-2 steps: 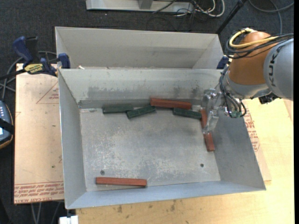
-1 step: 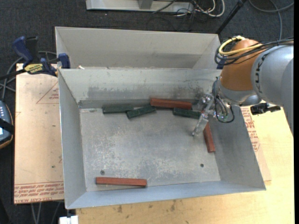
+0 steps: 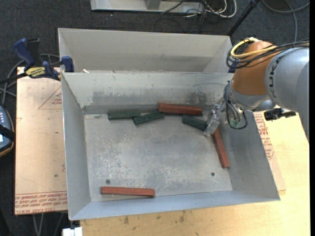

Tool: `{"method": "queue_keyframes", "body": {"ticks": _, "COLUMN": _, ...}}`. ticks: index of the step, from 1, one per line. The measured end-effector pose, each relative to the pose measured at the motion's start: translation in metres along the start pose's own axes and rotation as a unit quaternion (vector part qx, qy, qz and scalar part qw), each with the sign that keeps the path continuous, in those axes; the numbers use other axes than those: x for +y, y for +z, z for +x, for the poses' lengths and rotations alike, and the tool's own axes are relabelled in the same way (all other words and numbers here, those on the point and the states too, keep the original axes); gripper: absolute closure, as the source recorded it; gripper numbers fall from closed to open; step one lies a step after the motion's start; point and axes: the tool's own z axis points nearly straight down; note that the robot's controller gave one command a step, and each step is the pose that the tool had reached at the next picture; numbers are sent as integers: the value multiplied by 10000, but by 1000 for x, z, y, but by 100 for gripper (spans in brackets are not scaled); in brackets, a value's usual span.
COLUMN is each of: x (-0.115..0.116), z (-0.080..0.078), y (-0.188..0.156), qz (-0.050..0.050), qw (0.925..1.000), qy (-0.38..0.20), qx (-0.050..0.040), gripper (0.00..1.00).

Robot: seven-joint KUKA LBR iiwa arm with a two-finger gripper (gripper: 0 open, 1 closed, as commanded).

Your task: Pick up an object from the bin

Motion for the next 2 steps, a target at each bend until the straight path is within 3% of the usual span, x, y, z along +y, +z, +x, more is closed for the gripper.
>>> {"method": "queue_keyframes", "body": {"ticks": 1, "x": 2, "z": 25, "y": -114, "qz": 0, "qw": 9806, "qy": -1962, "qx": -14, "gripper": 100}}
{"method": "queue_keyframes", "body": {"ticks": 2, "x": 20, "z": 27, "y": -215, "qz": -6, "qw": 9811, "qy": -1935, "qx": -46, "gripper": 100}}
